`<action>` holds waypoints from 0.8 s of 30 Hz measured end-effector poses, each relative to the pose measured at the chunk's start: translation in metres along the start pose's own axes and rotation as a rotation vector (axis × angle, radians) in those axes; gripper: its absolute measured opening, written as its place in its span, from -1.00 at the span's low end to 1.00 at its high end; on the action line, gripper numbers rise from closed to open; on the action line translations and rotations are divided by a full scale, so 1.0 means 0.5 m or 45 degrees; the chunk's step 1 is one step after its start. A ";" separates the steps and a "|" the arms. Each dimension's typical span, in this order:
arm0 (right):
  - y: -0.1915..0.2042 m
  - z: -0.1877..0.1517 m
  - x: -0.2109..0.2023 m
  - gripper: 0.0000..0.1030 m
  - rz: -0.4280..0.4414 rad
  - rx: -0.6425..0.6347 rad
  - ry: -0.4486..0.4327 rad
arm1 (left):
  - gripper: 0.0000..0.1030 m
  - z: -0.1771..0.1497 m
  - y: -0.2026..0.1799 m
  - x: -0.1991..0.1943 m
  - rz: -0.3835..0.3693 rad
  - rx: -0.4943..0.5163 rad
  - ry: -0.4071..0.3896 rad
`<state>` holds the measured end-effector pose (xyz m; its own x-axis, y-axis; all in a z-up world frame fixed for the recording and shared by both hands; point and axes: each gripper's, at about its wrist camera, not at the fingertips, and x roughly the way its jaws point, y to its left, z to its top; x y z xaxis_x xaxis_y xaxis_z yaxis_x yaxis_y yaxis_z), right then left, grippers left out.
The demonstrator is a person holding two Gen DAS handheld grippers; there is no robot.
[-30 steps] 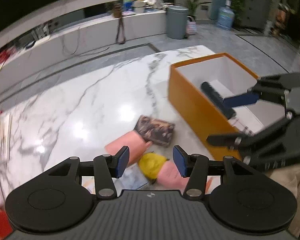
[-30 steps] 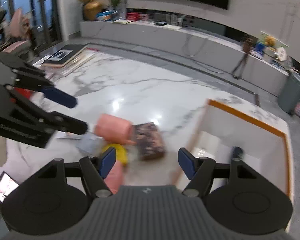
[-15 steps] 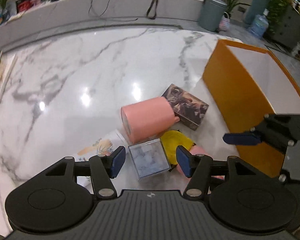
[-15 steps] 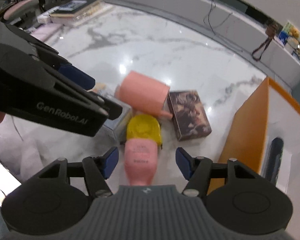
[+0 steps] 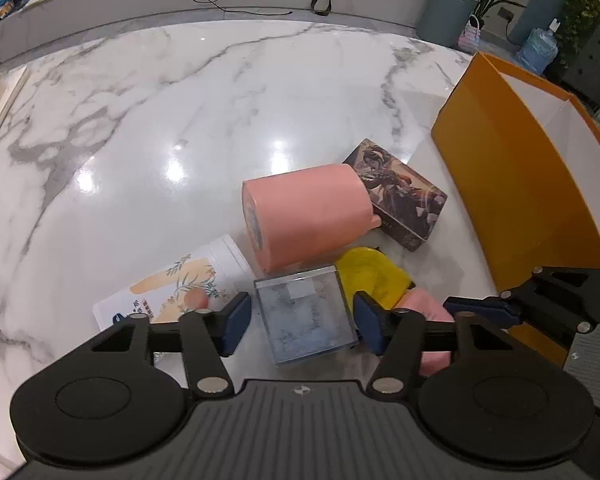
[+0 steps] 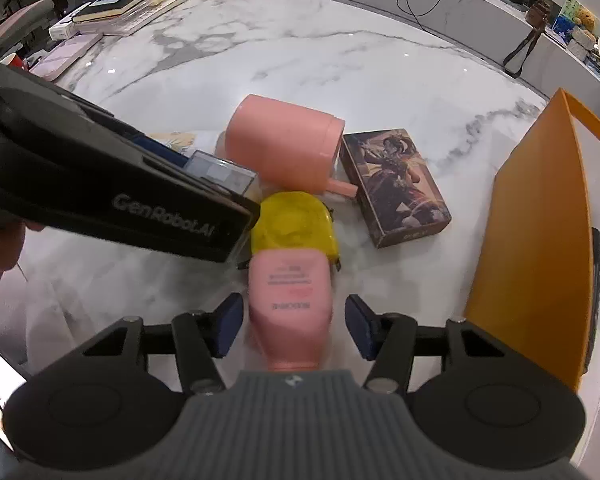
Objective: Organize rigid objects
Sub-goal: 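Grasp the clear plastic box with the left tool while the right tool grasps the pink pump bottle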
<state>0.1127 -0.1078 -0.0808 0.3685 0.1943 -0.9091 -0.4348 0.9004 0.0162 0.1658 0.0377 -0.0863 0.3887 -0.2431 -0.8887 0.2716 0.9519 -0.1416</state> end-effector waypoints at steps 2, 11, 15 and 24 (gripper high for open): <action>0.002 -0.003 -0.002 0.06 -0.012 0.008 -0.022 | 0.16 0.000 -0.001 0.000 -0.010 0.010 -0.003; 0.008 -0.026 -0.012 -0.11 -0.016 0.071 -0.078 | 0.11 -0.022 0.006 -0.024 0.029 0.097 0.093; 0.010 -0.038 -0.010 -0.11 -0.036 0.078 -0.098 | 0.11 -0.033 0.014 -0.032 0.035 0.098 0.132; 0.008 -0.044 -0.001 -0.10 -0.027 0.094 -0.127 | 0.15 -0.045 0.002 -0.014 0.069 0.115 0.094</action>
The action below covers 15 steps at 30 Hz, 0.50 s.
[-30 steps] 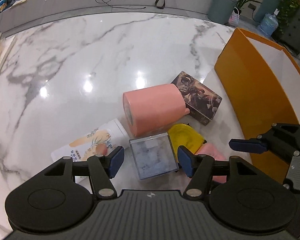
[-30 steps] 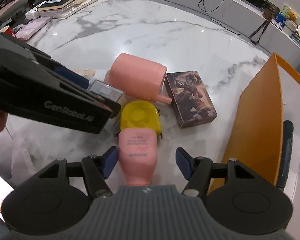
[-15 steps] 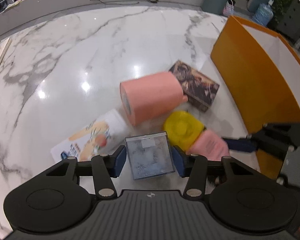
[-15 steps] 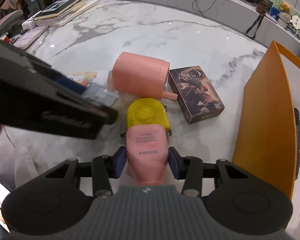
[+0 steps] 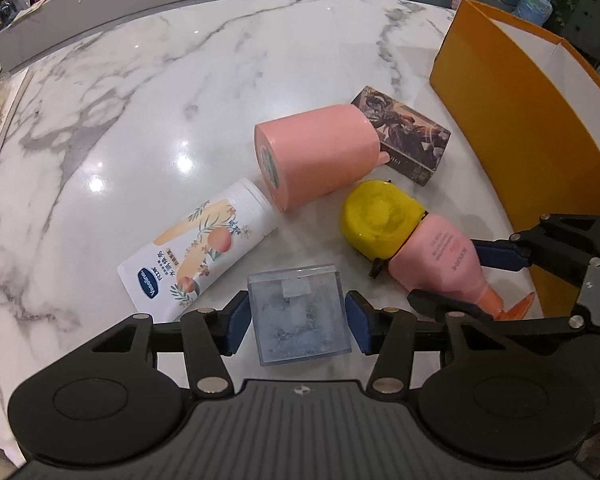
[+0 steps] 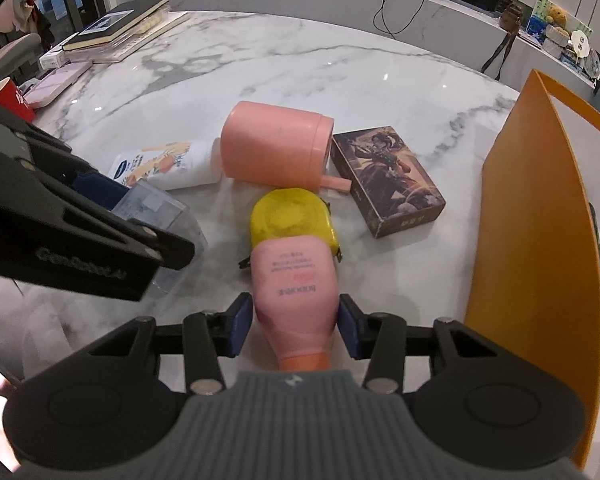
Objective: Organize rigid objects
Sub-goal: 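Grasp the clear plastic box with the left tool while the right tool grasps the pink pump bottle, then carry the clear box with the left tool while the right tool carries the pink bottle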
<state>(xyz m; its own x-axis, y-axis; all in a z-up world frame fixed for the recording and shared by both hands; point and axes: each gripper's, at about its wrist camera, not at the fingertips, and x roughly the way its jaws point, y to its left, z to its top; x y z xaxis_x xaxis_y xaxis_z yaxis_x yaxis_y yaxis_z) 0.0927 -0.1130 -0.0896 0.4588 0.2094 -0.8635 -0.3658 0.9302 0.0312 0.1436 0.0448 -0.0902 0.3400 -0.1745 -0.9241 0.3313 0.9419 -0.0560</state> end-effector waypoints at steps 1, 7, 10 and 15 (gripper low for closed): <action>0.000 0.000 0.000 -0.09 0.002 0.001 -0.003 | 0.14 0.000 0.001 0.003 0.003 0.000 -0.001; 0.000 -0.002 0.002 -0.15 0.002 -0.013 -0.012 | 0.08 -0.003 0.006 0.004 -0.009 -0.005 -0.021; 0.003 -0.006 -0.002 -0.15 0.015 -0.015 -0.012 | 0.06 -0.009 0.003 -0.005 -0.031 0.011 -0.046; 0.010 -0.008 -0.018 -0.15 0.011 -0.032 -0.032 | 0.02 -0.009 -0.005 -0.028 -0.039 0.035 -0.069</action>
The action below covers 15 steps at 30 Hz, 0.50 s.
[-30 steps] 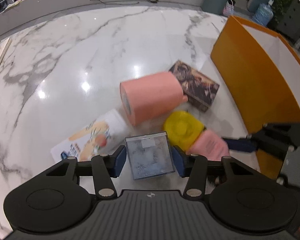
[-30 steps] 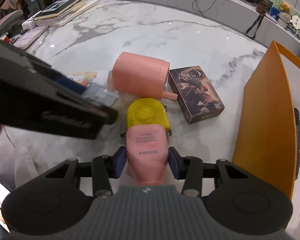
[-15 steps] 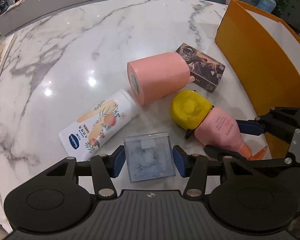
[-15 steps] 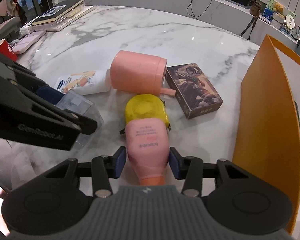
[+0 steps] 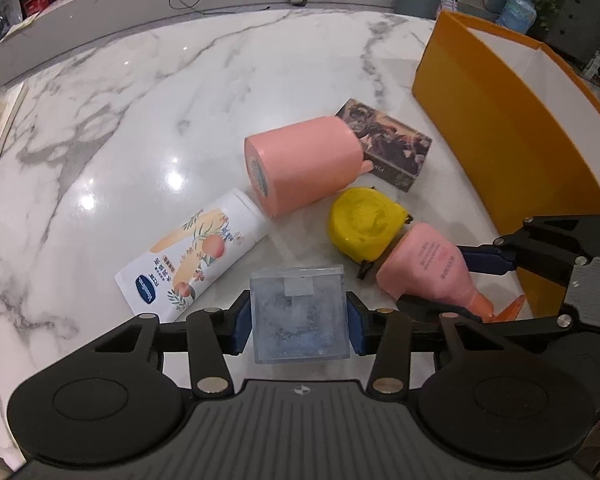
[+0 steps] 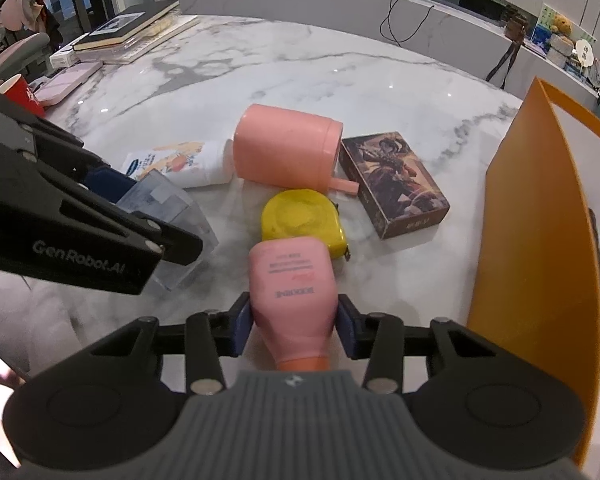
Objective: Organize rigid objects
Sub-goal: 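Carry the clear box with the left tool while the right tool carries the pink bottle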
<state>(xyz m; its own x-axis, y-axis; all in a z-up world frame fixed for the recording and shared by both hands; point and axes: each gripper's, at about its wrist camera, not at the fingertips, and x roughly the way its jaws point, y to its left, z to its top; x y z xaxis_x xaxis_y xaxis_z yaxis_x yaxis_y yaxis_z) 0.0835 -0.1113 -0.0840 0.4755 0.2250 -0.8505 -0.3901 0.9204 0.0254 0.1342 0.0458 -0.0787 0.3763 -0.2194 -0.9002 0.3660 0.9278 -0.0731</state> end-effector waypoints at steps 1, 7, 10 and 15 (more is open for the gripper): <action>0.001 0.001 -0.005 -0.15 0.001 -0.004 -0.006 | 0.02 0.002 -0.001 -0.006 -0.002 0.004 -0.007; -0.002 0.014 -0.048 -0.15 0.003 -0.017 -0.065 | 0.01 0.013 -0.012 -0.051 -0.010 0.003 -0.069; -0.016 0.023 -0.085 -0.16 0.012 0.009 -0.117 | 0.01 0.018 -0.025 -0.076 -0.020 0.021 -0.108; -0.048 0.034 -0.163 -0.15 -0.007 0.052 -0.230 | 0.01 0.040 -0.059 -0.130 -0.066 0.067 -0.195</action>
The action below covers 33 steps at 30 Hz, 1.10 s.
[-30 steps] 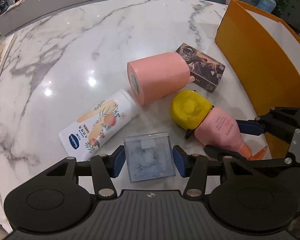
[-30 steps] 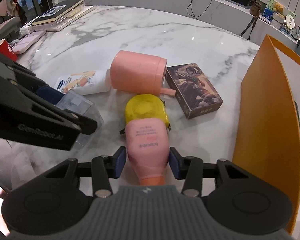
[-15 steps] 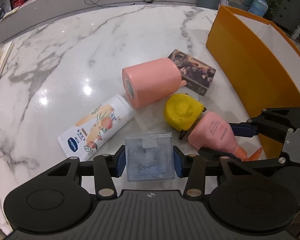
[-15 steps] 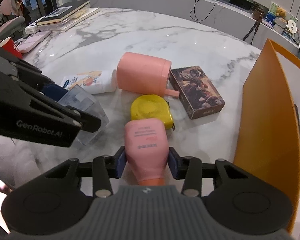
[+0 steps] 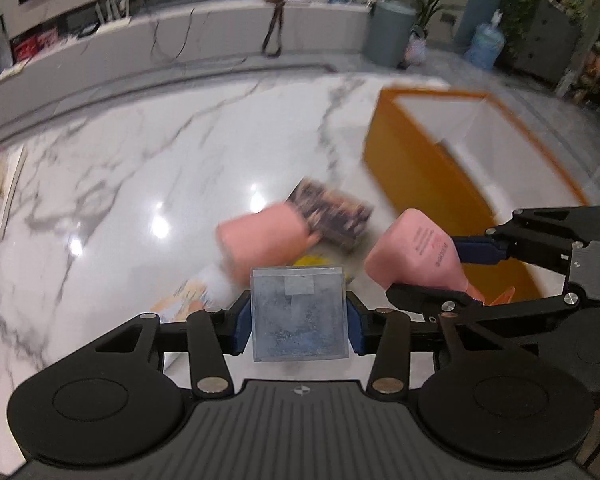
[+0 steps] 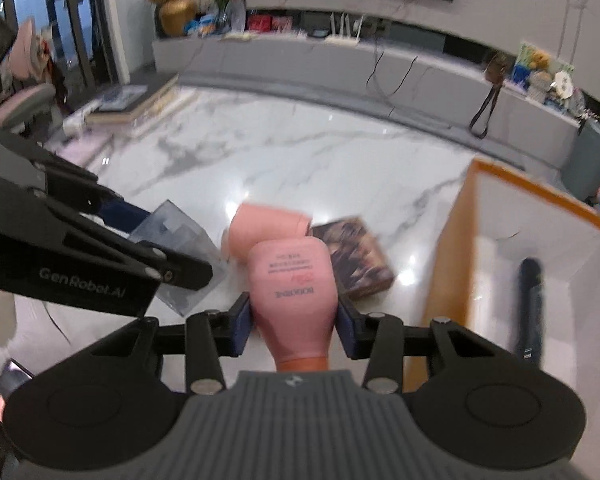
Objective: Organize rigid objects
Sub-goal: 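Carry the clear box with the left tool while the right tool carries the pink bottle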
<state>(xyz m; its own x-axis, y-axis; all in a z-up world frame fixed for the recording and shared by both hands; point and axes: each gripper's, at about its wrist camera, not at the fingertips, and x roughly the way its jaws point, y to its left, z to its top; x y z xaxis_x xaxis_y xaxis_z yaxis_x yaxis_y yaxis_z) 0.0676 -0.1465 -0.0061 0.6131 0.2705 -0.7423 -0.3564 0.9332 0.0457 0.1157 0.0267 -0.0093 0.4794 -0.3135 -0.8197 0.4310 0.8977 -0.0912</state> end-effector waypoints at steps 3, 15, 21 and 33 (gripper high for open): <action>-0.033 0.007 -0.047 -0.15 -0.017 0.054 -0.054 | 0.01 0.021 -0.031 -0.023 -0.034 0.055 -0.044; -0.180 -0.027 -0.125 -0.15 -0.179 0.159 -0.022 | 0.02 0.084 -0.180 -0.018 -0.158 0.367 -0.101; -0.252 -0.067 -0.118 -0.15 -0.262 0.184 0.054 | 0.02 0.114 -0.254 0.023 -0.198 0.535 -0.078; -0.321 -0.092 -0.066 -0.15 -0.289 0.262 0.136 | 0.01 0.127 -0.307 0.120 -0.254 0.577 -0.049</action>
<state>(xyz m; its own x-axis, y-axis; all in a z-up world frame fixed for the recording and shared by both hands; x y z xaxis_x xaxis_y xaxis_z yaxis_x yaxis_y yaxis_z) 0.0722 -0.3162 -0.0195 0.5795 0.0335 -0.8143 -0.0618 0.9981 -0.0030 0.1272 -0.1496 -0.0086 0.3776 -0.4845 -0.7891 0.8024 0.5966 0.0177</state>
